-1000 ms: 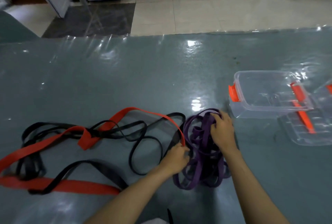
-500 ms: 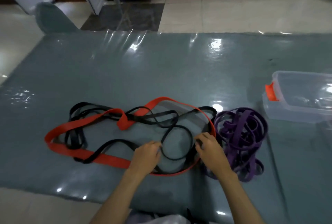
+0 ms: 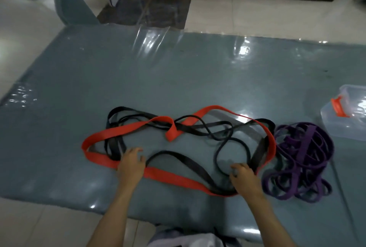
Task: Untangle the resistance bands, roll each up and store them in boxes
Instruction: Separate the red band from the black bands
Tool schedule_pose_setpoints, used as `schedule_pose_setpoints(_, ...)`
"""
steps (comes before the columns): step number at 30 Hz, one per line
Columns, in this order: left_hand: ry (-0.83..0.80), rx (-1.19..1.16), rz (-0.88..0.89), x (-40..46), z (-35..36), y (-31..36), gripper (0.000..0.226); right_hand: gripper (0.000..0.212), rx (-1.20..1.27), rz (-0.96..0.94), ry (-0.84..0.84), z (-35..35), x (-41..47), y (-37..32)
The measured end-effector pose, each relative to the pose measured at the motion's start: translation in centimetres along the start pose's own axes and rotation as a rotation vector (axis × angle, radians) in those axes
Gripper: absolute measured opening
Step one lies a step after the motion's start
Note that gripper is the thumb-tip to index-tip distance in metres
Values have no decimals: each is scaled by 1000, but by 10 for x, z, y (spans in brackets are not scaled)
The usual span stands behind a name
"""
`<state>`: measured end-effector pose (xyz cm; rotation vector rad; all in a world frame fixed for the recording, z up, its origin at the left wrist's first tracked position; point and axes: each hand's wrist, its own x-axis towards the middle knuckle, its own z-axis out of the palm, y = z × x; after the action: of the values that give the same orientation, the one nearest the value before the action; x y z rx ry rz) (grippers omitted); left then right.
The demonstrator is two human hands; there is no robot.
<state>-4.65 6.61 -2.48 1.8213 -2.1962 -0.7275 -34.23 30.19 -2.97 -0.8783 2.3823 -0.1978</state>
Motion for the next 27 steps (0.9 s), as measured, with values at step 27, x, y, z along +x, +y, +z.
schedule_pose_setpoints(27, 35, -1348, -294, 104, -105, -60, 25, 30, 69, -199, 61, 96, -16, -133)
